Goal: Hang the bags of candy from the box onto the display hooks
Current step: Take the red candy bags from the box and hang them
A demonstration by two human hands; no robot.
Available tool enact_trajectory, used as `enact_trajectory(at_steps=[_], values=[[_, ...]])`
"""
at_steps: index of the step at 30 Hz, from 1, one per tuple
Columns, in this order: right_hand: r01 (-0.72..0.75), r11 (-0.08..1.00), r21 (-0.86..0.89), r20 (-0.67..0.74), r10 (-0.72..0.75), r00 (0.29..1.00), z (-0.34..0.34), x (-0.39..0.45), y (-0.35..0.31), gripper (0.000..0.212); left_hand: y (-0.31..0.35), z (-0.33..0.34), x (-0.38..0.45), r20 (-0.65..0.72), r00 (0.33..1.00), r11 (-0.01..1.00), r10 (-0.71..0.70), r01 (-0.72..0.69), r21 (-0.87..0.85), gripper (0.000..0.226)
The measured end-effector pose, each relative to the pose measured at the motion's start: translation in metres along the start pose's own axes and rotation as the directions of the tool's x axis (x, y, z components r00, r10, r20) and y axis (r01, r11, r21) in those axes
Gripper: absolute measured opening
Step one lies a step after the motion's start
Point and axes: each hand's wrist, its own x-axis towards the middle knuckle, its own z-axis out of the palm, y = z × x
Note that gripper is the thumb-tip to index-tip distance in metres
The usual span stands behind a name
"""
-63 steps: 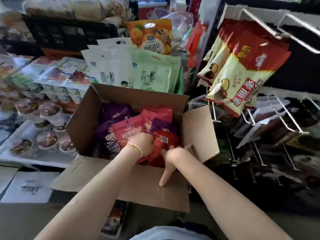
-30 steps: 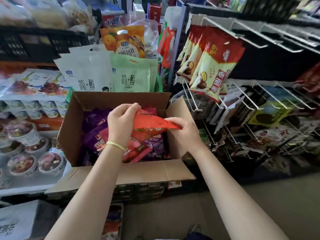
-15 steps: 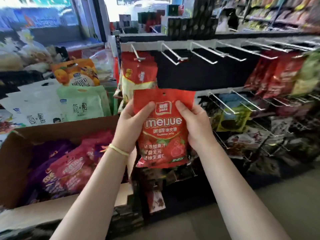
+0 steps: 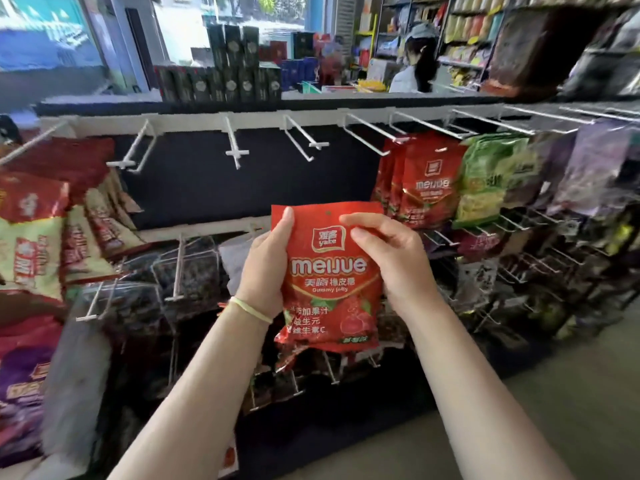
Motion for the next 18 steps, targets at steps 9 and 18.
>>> enact_trajectory(at_steps=[9, 18], values=[[-0.132, 0.987, 0.092, -0.049, 0.137, 0.989, -0.089, 0.09, 0.04, 0.028, -0.03, 0.088, 0.104, 0.086, 0.995, 0.999, -0.041, 0.043, -0.021, 0.046], [-0.043, 0.995, 0.095, -0.194, 0.06, 0.979, -0.156, 0.148, 0.05, 0.021, -0.041, 0.164, 0.161, 0.16, 0.984, 0.996, 0.074, -0.082, 0.046, 0.019]])
